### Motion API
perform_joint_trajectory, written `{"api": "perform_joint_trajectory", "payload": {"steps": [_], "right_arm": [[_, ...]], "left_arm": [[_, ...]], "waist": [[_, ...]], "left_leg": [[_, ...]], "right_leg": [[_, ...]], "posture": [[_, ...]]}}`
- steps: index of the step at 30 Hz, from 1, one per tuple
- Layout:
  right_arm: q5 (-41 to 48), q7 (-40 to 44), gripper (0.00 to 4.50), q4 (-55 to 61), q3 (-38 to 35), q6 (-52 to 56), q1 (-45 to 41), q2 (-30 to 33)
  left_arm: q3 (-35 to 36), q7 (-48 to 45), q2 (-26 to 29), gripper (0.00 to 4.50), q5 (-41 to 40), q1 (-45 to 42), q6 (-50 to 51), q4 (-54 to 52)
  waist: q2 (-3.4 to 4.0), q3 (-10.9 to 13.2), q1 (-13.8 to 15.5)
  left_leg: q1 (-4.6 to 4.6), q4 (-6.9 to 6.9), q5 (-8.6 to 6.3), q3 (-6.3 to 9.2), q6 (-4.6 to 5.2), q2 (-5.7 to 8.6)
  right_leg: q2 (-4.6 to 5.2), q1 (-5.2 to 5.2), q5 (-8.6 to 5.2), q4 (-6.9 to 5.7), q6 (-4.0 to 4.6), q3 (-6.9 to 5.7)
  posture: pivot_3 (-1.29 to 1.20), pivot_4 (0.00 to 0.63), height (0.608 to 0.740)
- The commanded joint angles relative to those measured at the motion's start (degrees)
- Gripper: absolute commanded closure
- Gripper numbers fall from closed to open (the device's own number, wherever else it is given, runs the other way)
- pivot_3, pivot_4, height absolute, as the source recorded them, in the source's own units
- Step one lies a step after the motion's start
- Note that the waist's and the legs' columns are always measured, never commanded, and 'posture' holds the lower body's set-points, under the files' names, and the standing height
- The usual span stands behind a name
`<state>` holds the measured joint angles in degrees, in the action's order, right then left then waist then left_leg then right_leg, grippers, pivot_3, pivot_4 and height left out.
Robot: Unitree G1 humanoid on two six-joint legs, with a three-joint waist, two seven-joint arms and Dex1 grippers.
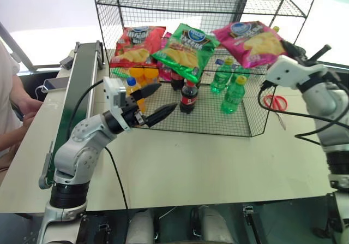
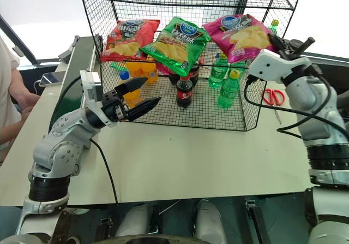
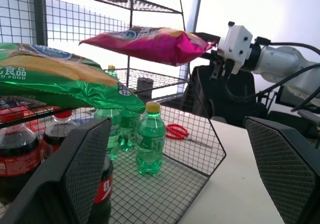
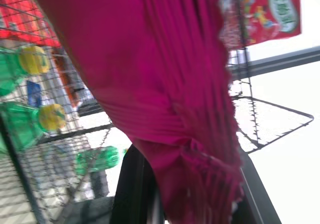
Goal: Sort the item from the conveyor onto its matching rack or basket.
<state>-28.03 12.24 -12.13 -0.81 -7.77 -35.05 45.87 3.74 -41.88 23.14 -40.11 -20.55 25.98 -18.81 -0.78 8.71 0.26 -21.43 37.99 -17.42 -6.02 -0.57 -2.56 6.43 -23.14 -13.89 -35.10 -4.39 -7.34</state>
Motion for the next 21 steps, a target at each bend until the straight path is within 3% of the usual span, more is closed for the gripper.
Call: {"api": "perform_joint_trajectory", "payload": {"steps": [1, 15, 20, 21], "right_arm": [[-1.2, -2.1, 4.29, -1.9, 0.4, 2.3, -5.0, -1.0], [1.2, -4.0, 4.29, -11.6, 1.0, 4.2, -8.0, -1.8], [5.2, -1.3, 1.98, -10.9, 0.3, 4.7, -8.1, -2.8], [6.7, -0.1, 1.34, -10.1, -0.1, 4.6, -8.1, -3.0]], "left_arm": [[0.3, 0.5, -0.8, 0.00, 0.0, 0.4, -1.1, -1.5], [0.2, 1.6, -0.9, 0.00, 2.4, 1.1, -1.9, -1.9], [-0.9, 1.5, -1.2, 0.00, 3.4, 1.5, -2.1, -2.0], [-0.9, 1.5, -1.2, 0.00, 3.4, 1.5, -2.1, -1.9]], "waist": [[0.01, 0.0, 0.0], [0.01, 0.0, 0.1], [0.02, 0.0, 0.1], [0.02, 0.0, 0.1]], "left_leg": [[0.00, 0.00, 0.00, 0.00, 0.00, 0.00], [0.00, 0.01, 0.01, 0.01, -0.02, 0.01], [-0.01, 0.02, 0.01, 0.01, -0.02, 0.01], [0.00, 0.02, 0.01, 0.01, -0.02, 0.01]], "right_leg": [[0.00, 0.00, 0.00, 0.00, 0.00, 0.00], [0.00, 0.03, 0.00, -0.01, 0.00, -0.03], [0.00, 0.04, 0.00, -0.01, 0.00, -0.03], [0.00, 0.04, 0.00, -0.01, 0.00, -0.04]], "posture": [[0.00, 0.150, 0.740], [0.00, 0.150, 0.740], [0.00, 0.150, 0.740], [0.00, 0.150, 0.740]]}}
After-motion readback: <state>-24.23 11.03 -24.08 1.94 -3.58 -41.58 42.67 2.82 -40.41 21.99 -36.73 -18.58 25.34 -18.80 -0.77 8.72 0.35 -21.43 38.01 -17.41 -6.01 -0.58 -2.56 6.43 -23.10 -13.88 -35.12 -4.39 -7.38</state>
